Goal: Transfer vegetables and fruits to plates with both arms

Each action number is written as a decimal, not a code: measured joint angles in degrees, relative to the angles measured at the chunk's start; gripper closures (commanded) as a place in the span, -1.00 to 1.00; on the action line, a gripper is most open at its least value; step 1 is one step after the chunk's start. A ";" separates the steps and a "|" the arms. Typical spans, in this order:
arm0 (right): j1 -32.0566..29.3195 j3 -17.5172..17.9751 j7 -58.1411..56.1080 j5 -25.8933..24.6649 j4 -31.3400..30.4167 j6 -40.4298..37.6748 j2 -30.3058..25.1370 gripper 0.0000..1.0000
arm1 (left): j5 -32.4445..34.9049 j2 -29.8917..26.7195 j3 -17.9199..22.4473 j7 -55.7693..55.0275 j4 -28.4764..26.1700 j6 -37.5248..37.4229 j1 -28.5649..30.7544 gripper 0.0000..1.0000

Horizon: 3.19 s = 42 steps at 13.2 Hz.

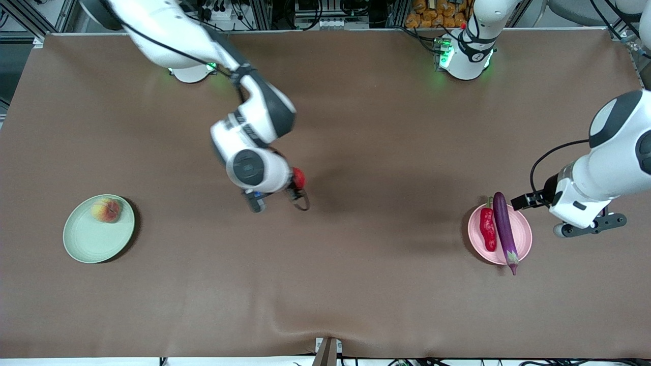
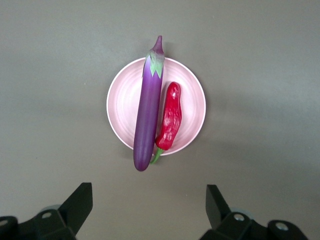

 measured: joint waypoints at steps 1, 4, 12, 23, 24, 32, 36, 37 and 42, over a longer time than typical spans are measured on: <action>-3.28 -0.03 -6.56 0.02 0.08 -3.74 -1.88 1.00 | 0.00 0.00 -0.30 0.00 -0.02 -0.30 -0.25 -1.00; -14.57 -0.28 -30.43 -0.03 0.04 -12.04 -6.55 1.00 | 0.00 0.00 -0.98 0.00 0.01 -0.35 -0.44 -1.00; -23.41 -18.24 -89.65 -4.72 -3.70 6.77 -0.75 1.00 | 0.00 0.00 -2.07 0.00 1.44 -0.45 -1.66 -1.00; -25.04 -23.47 -104.87 -3.07 -3.61 20.55 7.75 -0.47 | -18.51 -10.70 24.55 8.20 11.09 -0.68 -22.57 -1.00; -25.33 -23.47 -105.20 -2.72 -3.61 21.01 8.29 -0.99 | -23.26 -13.75 31.09 10.03 11.68 -0.32 -26.53 -1.00; -24.26 -20.09 -106.24 -1.79 2.98 14.42 7.68 -1.00 | -45.59 -32.73 68.60 19.06 11.29 -2.20 -48.11 -1.00; -18.82 -19.25 -106.15 -1.79 12.57 -0.58 3.04 -1.00 | -45.61 -40.12 75.78 20.56 5.34 -2.77 -54.75 -1.00; -18.35 -19.25 -106.15 -1.79 14.45 -3.35 2.15 -1.00 | -45.70 -41.83 79.39 21.32 3.64 -2.77 -57.83 -1.00; -18.29 -19.27 -104.79 -1.81 18.71 -15.14 -5.86 -1.00 | -48.73 -46.90 83.41 27.60 -1.12 -2.63 -57.39 -1.00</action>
